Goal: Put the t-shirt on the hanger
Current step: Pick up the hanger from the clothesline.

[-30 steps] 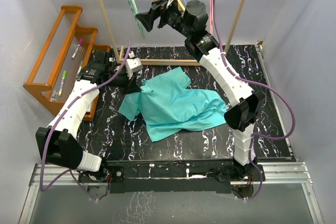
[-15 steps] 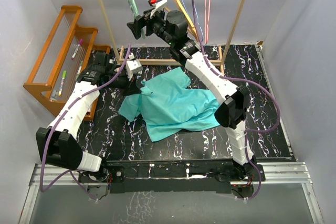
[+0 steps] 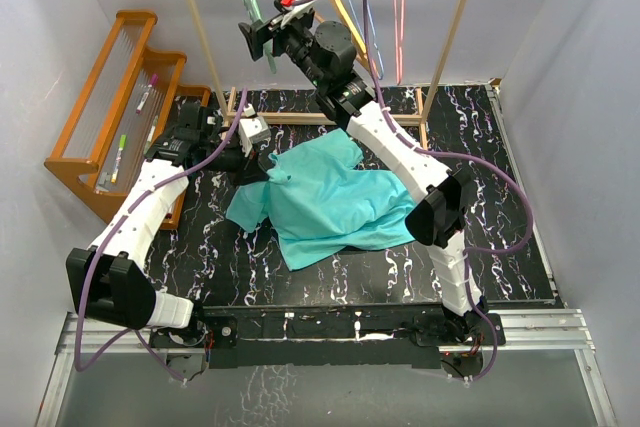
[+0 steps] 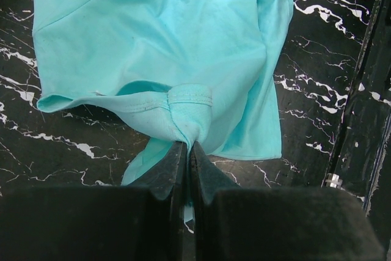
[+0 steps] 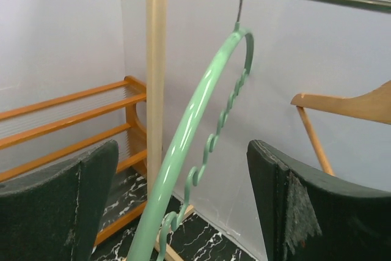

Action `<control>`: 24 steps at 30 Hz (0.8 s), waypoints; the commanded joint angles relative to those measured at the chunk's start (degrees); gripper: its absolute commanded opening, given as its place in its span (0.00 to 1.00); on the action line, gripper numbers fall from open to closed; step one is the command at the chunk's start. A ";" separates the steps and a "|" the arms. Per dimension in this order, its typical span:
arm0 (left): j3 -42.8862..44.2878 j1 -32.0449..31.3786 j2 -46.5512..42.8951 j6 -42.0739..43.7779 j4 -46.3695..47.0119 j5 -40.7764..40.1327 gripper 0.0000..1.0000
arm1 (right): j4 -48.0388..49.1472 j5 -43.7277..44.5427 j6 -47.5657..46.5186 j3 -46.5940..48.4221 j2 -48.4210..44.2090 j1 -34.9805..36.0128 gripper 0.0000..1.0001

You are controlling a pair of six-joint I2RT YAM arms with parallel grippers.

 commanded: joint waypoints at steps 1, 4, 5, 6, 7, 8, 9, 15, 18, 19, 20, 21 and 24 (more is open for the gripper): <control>-0.52 0.25 -2.10 -0.22 0.24 2.37 0.00 | 6.67 2.71 -1.67 0.24 -0.65 0.00 0.86; -0.70 0.21 -2.10 -0.22 0.43 2.39 0.00 | 6.36 2.86 -1.96 1.37 0.22 0.00 0.81; -0.71 0.23 -2.05 -0.22 0.43 2.38 0.00 | 6.26 2.91 -2.13 1.83 0.65 -0.03 0.80; -0.79 0.21 -2.08 -0.22 0.43 2.44 0.00 | 6.14 2.88 -2.25 2.27 0.99 -0.05 0.79; -0.84 0.24 -2.05 -0.22 0.42 2.45 0.00 | 6.11 2.80 -2.28 2.64 1.31 0.00 0.78; -0.88 0.21 -2.09 -0.30 0.43 2.46 0.00 | 6.12 2.78 -2.36 2.92 1.64 0.00 0.77; -0.93 0.22 -2.10 -0.31 0.40 2.50 0.00 | 6.04 2.78 -2.44 3.27 1.93 0.00 0.76; -1.39 0.24 -2.19 -0.39 0.60 2.63 0.00 | 6.08 3.46 -2.98 3.76 2.90 -0.04 0.60; -1.49 0.30 -2.19 -0.48 0.69 2.63 0.00 | 6.59 4.05 -2.99 3.19 2.64 -0.01 0.35; -1.56 0.22 -2.19 -0.53 0.63 2.75 0.00 | 7.02 4.41 -2.99 2.56 2.38 0.00 0.25; -1.63 0.28 -2.19 -0.56 0.76 2.72 0.00 | 7.43 4.77 -2.99 2.20 2.05 0.00 0.16; -1.65 0.26 -2.19 -0.57 0.75 2.80 0.00 | 7.97 5.04 -2.94 1.57 1.77 -0.04 0.10; -1.85 0.21 -2.18 -0.72 0.91 2.94 0.00 | 9.36 5.36 -3.37 0.04 0.71 -0.01 0.08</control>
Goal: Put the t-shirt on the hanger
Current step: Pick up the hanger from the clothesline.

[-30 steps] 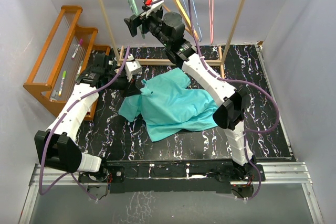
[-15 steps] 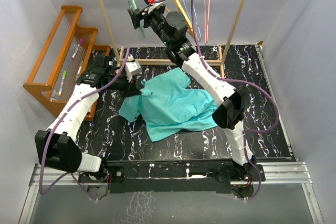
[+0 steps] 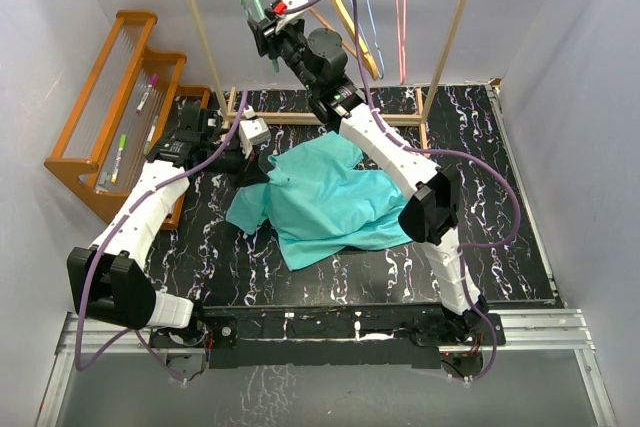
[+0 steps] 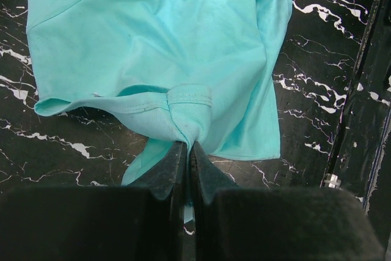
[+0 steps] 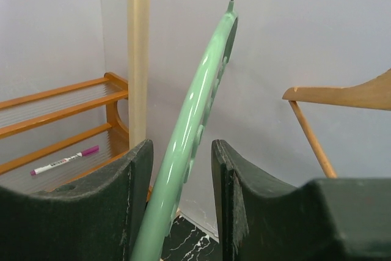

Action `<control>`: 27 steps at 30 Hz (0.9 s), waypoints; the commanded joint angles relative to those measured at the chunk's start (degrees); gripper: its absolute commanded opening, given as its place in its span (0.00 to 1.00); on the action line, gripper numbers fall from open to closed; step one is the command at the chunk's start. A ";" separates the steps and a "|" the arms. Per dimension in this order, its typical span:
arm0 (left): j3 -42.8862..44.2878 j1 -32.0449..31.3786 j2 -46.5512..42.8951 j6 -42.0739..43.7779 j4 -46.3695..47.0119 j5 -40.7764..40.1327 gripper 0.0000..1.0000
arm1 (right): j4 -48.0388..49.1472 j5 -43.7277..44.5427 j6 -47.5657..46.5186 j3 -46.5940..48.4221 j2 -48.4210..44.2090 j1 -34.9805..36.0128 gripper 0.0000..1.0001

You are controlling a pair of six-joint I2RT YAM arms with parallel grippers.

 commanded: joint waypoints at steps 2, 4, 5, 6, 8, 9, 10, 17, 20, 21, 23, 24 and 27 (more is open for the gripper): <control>-0.52 0.19 -2.16 -0.44 0.12 2.69 0.00 | 5.84 2.01 -0.82 -0.89 -3.35 -0.11 0.08; -0.62 0.20 -2.16 -0.56 0.27 2.67 0.00 | 6.45 1.84 -0.91 -0.85 -3.67 -0.04 0.08; -0.70 0.25 -2.16 -0.63 0.32 2.72 0.00 | 6.63 1.83 -0.91 -0.69 -3.81 -0.04 0.08; -0.76 0.19 -2.16 -0.64 0.36 2.75 0.00 | 6.84 1.82 -0.99 -0.64 -4.04 -0.04 0.08; -0.89 0.20 -2.16 -0.77 0.45 2.81 0.00 | 7.40 1.92 -1.28 -0.63 -4.48 -0.01 0.08; -0.96 0.23 -2.16 -0.81 0.55 2.83 0.00 | 7.64 1.91 -1.53 -0.63 -4.72 0.04 0.08; -0.98 0.20 -2.12 -0.86 0.67 2.90 0.00 | 7.85 2.03 -1.78 -0.63 -4.88 0.05 0.08; -1.33 0.24 -1.95 -1.44 1.36 3.11 0.00 | 8.91 2.36 -3.23 -0.63 -6.38 0.10 0.08; -1.29 0.19 -1.73 -1.90 1.64 3.18 0.00 | 9.62 2.54 -3.68 -0.72 -6.80 0.13 0.08; -1.29 0.25 -1.63 -1.92 1.68 3.20 0.00 | 9.84 2.63 -3.98 -0.52 -6.85 0.11 0.08; -1.20 0.19 -1.55 -1.96 1.64 3.27 0.00 | 9.98 2.74 -4.40 -0.12 -6.77 0.12 0.08; -1.20 0.26 -1.55 -1.98 1.60 3.27 0.00 | 10.08 2.79 -4.62 -0.04 -6.89 0.13 0.08; -1.29 0.19 -1.40 -1.96 1.65 3.27 0.00 | 10.72 2.85 -5.03 0.01 -7.11 0.09 0.08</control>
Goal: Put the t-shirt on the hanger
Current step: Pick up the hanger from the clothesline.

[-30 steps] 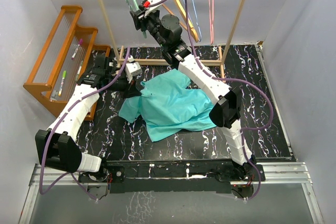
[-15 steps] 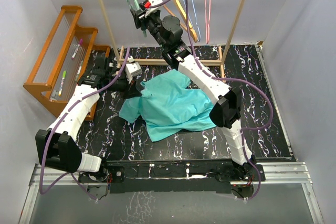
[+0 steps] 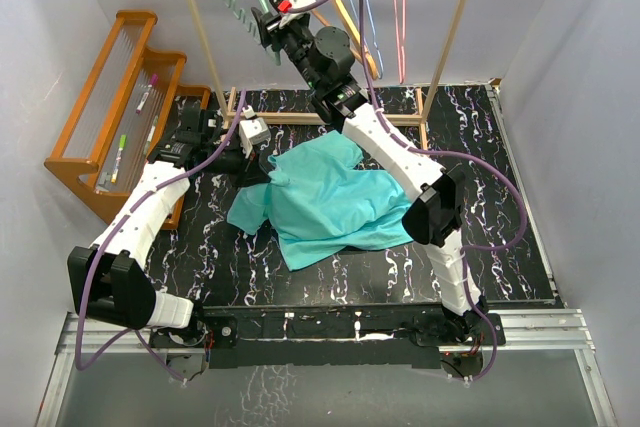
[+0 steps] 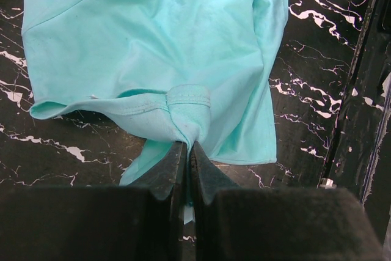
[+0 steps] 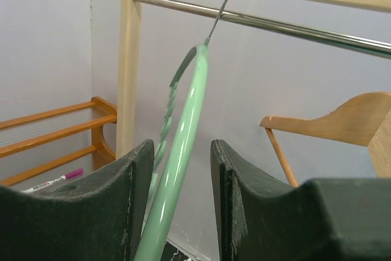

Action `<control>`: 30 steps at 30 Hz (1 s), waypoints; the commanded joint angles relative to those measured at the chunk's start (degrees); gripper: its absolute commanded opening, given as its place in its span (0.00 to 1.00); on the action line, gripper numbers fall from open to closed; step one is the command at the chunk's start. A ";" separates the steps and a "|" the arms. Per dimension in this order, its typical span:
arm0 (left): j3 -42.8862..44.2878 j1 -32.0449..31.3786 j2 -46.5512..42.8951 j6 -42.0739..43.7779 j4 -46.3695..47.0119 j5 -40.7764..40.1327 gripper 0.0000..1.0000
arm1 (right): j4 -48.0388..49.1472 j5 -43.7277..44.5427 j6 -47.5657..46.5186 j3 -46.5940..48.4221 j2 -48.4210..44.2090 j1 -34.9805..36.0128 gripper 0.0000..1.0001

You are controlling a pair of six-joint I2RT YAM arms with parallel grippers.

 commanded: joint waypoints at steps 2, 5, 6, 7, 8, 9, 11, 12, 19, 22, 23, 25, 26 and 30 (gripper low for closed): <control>-0.48 0.23 -1.29 -0.41 0.23 2.41 0.00 | 6.73 1.82 -2.24 1.67 -4.81 -0.04 0.08; -0.41 0.19 -1.20 -0.51 0.28 2.57 0.00 | 6.57 2.81 -3.91 3.00 -4.16 -0.03 0.08; -0.51 0.24 -1.20 -0.52 0.27 2.57 0.00 | 6.46 3.16 -4.61 3.27 -4.00 0.02 0.08; -0.48 0.20 -1.20 -0.52 0.25 2.57 0.00 | 6.42 3.72 -5.39 3.29 -3.99 0.10 0.08; -0.50 0.21 -1.20 -0.52 0.23 2.57 0.00 | 6.52 4.18 -5.94 3.28 -4.02 0.11 0.08; -0.56 0.27 -1.12 -0.52 0.35 2.57 0.00 | 6.73 4.50 -6.57 2.94 -4.22 0.22 0.08; -0.58 0.26 -0.87 -0.64 0.49 2.72 0.00 | 7.57 5.23 -7.94 2.11 -4.61 0.44 0.08; -0.49 0.20 -0.78 -0.73 0.60 2.79 0.00 | 8.00 5.81 -8.69 1.87 -4.72 0.52 0.08; -0.72 0.20 -0.76 -1.13 0.90 3.10 0.00 | 10.96 9.70 -16.52 1.34 -4.73 2.10 0.08; -0.98 0.27 -0.76 -1.22 1.01 3.10 0.00 | 12.82 11.45 -20.11 0.68 -4.82 3.15 0.08; -1.07 0.23 -0.76 -1.22 1.05 3.10 0.00 | 13.30 11.97 -21.28 0.64 -4.74 3.51 0.08; -1.14 0.21 -0.76 -1.22 1.14 3.10 0.00 | 14.24 13.28 -23.48 0.56 -4.44 4.07 0.08; -1.18 0.19 -0.76 -1.22 1.15 3.10 0.00 | 14.54 13.72 -24.55 0.55 -4.32 4.30 0.08; -1.39 0.19 -0.76 -1.22 1.16 3.27 0.00 | 16.29 15.51 -28.39 -0.02 -4.05 5.15 0.08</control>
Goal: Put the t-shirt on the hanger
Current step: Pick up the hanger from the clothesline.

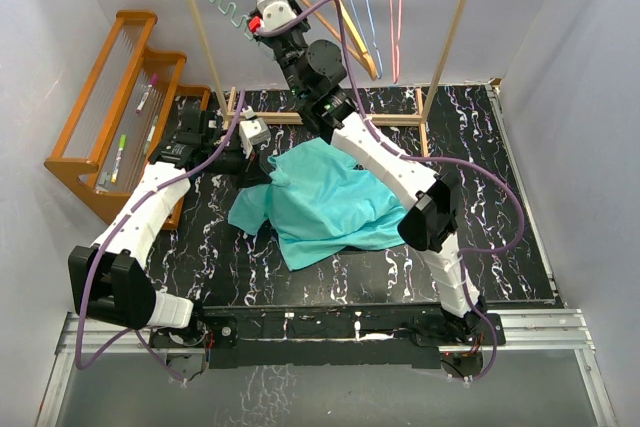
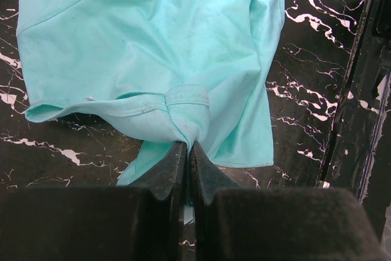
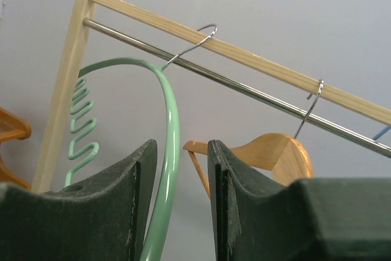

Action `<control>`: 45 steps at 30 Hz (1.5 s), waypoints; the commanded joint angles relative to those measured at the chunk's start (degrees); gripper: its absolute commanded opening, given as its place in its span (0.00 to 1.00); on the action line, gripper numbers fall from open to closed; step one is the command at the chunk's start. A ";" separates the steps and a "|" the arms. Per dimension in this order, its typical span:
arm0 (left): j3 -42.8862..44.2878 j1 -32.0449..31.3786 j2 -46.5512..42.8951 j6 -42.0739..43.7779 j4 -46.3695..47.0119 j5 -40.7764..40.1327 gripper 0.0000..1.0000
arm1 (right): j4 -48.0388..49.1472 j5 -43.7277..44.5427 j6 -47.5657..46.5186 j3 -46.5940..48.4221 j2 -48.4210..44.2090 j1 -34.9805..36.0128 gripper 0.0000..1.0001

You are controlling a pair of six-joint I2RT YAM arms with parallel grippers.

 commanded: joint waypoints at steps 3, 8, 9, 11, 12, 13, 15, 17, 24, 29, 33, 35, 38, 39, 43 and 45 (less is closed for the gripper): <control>-0.70 0.24 -0.78 -0.15 -0.07 2.53 0.00 | 8.71 4.32 -7.51 -0.82 -3.66 0.97 0.08; -1.13 0.21 -0.87 -0.31 0.13 2.71 0.00 | 6.79 3.46 -6.15 -4.07 -5.21 0.95 0.08; -1.16 0.19 -0.80 -0.38 0.17 2.79 0.00 | 5.72 3.31 -5.47 -4.35 -5.35 0.99 0.08; -1.16 0.19 -0.78 -0.45 0.23 2.93 0.00 | 3.20 2.76 -4.31 -4.69 -5.46 0.99 0.08; -1.10 0.25 -0.78 -0.49 0.22 2.97 0.00 | 2.00 2.53 -3.68 -4.85 -5.46 0.99 0.09; -1.08 0.24 -0.78 -0.50 0.22 2.97 0.00 | 0.90 2.19 -2.90 -4.98 -5.50 0.99 0.12; -0.97 0.19 -0.78 -0.46 0.01 3.02 0.00 | -1.32 1.17 -1.31 -5.57 -5.70 0.99 0.22; -1.03 0.23 -0.80 -0.35 -0.12 2.97 0.00 | -3.05 -0.09 0.05 -6.19 -5.95 0.83 0.35; -1.06 0.24 -1.21 -0.15 -0.47 3.05 0.00 | -14.59 -8.31 11.51 1.90 -3.08 -3.84 0.68; -1.25 0.20 -1.42 -0.30 -0.17 3.23 0.00 | -16.00 -15.94 21.68 3.59 -2.24 -9.99 0.69; -1.26 0.23 -1.18 -0.54 0.09 3.49 0.00 | -15.89 -21.56 27.45 5.53 -0.82 -13.92 0.68; -1.26 0.20 -1.05 -0.59 0.20 3.56 0.00 | -15.36 -25.22 30.44 5.95 -0.27 -15.77 0.67; -1.17 0.19 -0.89 -0.59 0.13 3.59 0.00 | -14.36 -31.11 33.78 5.44 -0.22 -17.77 0.66; -1.17 0.22 -0.87 -0.54 0.13 3.59 0.00 | -13.62 -33.06 34.50 4.39 -0.53 -18.20 0.65; -1.34 0.24 -0.78 -0.41 0.08 3.50 0.00 | -11.96 -38.75 34.84 2.76 -1.16 -18.81 0.64; -1.30 0.19 -0.78 -0.41 0.05 3.63 0.00 | -11.90 -40.70 34.81 2.77 -0.98 -18.87 0.62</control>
